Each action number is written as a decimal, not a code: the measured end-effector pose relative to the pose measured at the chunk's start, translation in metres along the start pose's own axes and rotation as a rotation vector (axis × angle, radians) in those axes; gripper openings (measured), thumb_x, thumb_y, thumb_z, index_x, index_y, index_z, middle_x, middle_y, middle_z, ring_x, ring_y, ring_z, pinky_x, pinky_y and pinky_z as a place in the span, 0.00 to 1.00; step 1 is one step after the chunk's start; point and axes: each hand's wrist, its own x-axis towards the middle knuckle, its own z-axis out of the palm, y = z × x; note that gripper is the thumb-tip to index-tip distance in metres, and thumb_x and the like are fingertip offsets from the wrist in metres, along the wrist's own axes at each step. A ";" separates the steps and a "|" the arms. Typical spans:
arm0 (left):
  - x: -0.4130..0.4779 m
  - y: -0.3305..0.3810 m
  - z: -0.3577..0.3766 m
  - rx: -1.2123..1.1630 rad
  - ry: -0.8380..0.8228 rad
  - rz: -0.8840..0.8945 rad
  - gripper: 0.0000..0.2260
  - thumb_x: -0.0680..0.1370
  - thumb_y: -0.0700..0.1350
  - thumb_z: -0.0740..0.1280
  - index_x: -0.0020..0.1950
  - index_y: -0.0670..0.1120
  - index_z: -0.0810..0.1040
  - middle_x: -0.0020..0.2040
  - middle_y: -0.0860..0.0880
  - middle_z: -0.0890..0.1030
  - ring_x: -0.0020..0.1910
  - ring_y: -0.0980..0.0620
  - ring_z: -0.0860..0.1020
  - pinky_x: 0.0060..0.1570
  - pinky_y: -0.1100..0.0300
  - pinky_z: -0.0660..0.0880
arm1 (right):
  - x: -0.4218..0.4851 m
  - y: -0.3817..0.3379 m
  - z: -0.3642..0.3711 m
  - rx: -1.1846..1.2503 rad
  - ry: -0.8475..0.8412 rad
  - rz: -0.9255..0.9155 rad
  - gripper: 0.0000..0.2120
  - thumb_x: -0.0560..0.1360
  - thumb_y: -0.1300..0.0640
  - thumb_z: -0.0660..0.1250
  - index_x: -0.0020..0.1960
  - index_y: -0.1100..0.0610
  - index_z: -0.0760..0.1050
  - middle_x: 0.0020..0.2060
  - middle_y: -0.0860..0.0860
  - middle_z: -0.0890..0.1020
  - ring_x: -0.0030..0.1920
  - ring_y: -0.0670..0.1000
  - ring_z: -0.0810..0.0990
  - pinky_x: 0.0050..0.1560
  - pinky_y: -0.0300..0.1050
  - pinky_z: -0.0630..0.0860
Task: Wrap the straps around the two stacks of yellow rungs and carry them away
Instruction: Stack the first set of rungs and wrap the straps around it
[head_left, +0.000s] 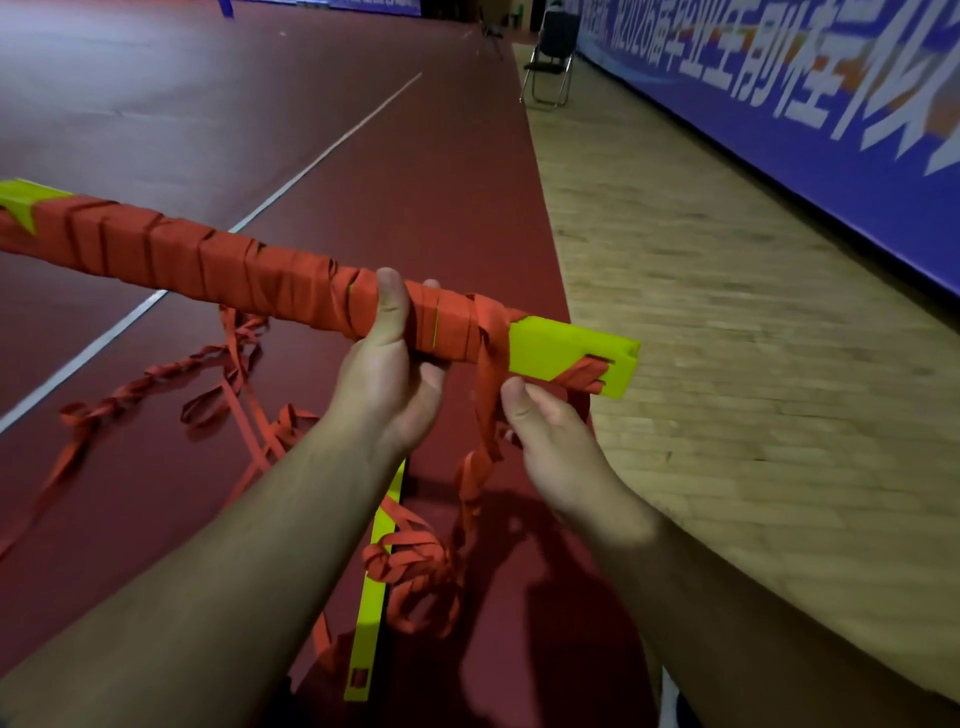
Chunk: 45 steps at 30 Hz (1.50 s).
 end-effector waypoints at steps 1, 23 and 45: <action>0.003 0.000 -0.007 0.002 0.008 -0.001 0.37 0.65 0.56 0.72 0.70 0.38 0.72 0.57 0.45 0.82 0.54 0.52 0.83 0.47 0.57 0.82 | 0.000 0.002 0.003 -0.015 0.003 -0.020 0.32 0.70 0.24 0.61 0.53 0.51 0.82 0.49 0.59 0.85 0.50 0.58 0.83 0.57 0.64 0.77; 0.057 -0.033 -0.082 0.000 0.279 -0.030 0.38 0.65 0.59 0.74 0.67 0.36 0.75 0.61 0.41 0.82 0.56 0.48 0.84 0.46 0.54 0.82 | 0.003 0.052 0.021 -1.077 0.219 -0.426 0.17 0.76 0.50 0.61 0.61 0.49 0.81 0.29 0.49 0.77 0.27 0.53 0.77 0.27 0.39 0.62; 0.059 -0.039 -0.086 0.331 0.127 0.175 0.13 0.83 0.53 0.61 0.68 0.56 0.69 0.57 0.50 0.78 0.52 0.45 0.84 0.51 0.47 0.81 | 0.018 0.063 0.004 -0.773 -0.023 -0.463 0.16 0.73 0.54 0.63 0.57 0.53 0.83 0.41 0.51 0.85 0.39 0.55 0.83 0.34 0.46 0.78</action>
